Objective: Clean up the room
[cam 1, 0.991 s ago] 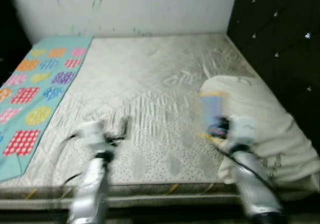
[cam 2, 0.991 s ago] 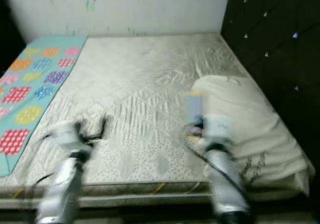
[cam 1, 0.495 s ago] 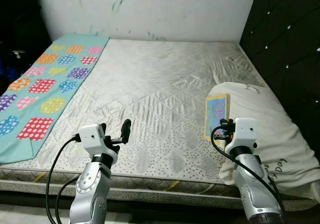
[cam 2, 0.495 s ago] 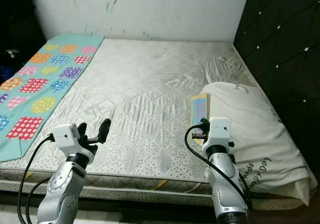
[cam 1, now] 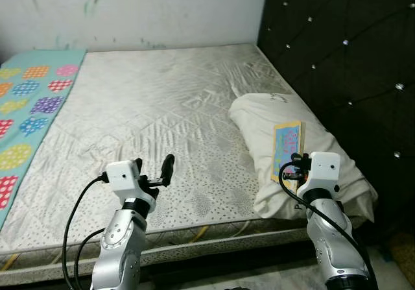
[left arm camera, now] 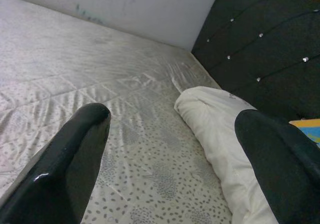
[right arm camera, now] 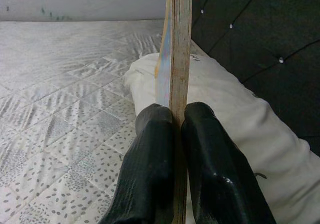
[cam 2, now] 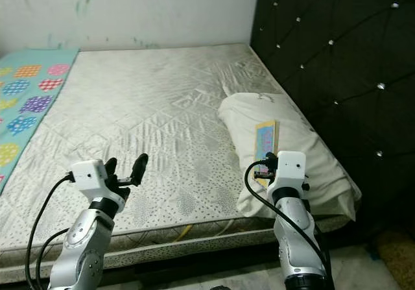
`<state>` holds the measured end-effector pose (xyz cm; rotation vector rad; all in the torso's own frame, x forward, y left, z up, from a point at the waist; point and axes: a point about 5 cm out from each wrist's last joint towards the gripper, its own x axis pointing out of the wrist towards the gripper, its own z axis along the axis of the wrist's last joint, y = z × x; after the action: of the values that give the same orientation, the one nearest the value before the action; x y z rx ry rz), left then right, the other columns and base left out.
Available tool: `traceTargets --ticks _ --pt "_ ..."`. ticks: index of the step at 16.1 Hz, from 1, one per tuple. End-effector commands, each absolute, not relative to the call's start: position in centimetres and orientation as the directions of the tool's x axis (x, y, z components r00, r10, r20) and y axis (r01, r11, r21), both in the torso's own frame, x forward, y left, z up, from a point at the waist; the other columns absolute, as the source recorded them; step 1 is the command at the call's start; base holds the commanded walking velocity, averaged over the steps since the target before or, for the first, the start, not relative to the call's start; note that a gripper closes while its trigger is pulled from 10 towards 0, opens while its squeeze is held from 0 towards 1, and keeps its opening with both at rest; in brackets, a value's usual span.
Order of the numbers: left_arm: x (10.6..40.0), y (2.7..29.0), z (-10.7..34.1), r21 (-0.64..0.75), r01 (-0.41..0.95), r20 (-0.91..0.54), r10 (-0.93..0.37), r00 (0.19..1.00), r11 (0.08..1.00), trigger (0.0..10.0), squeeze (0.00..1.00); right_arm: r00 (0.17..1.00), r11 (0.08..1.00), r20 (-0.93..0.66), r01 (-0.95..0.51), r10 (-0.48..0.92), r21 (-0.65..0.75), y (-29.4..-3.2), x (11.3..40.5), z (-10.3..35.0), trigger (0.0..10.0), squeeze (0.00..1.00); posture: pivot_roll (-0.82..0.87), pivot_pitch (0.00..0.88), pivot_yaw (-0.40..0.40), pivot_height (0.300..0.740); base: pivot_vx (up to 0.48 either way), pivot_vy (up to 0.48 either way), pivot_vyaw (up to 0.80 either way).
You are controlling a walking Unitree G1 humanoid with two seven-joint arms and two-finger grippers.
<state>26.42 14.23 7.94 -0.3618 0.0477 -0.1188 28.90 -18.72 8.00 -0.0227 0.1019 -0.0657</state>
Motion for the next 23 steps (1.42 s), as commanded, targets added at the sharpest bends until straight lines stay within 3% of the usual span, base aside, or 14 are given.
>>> traceTargets --ticks 1,11,23 --pt "26.44 14.35 8.17 -0.356 0.101 -0.02 -0.116 0.993 0.929 10.0 0.0 0.997 0.998 -0.053 0.053 -0.055 -0.03 -18.43 29.36 9.04 10.0 0.0 -0.14 0.0 -0.009 0.74 0.0 0.0 -0.43" --pt "26.5 14.42 8.03 -0.386 0.079 -0.034 -0.1 0.994 0.919 10.0 0.0 0.997 0.998 -0.055 0.051 -0.052 -0.028 -18.37 29.36 9.03 10.0 0.0 -0.14 0.0 -0.011 0.74 0.0 0.0 -0.08" --pt "26.63 14.49 8.12 -0.373 0.082 -0.028 -0.099 0.995 0.924 10.0 0.0 0.998 0.999 -0.051 0.042 -0.043 -0.022 -18.34 29.52 9.11 10.0 0.0 -0.15 0.0 -0.013 0.74 0.0 0.386 0.0"
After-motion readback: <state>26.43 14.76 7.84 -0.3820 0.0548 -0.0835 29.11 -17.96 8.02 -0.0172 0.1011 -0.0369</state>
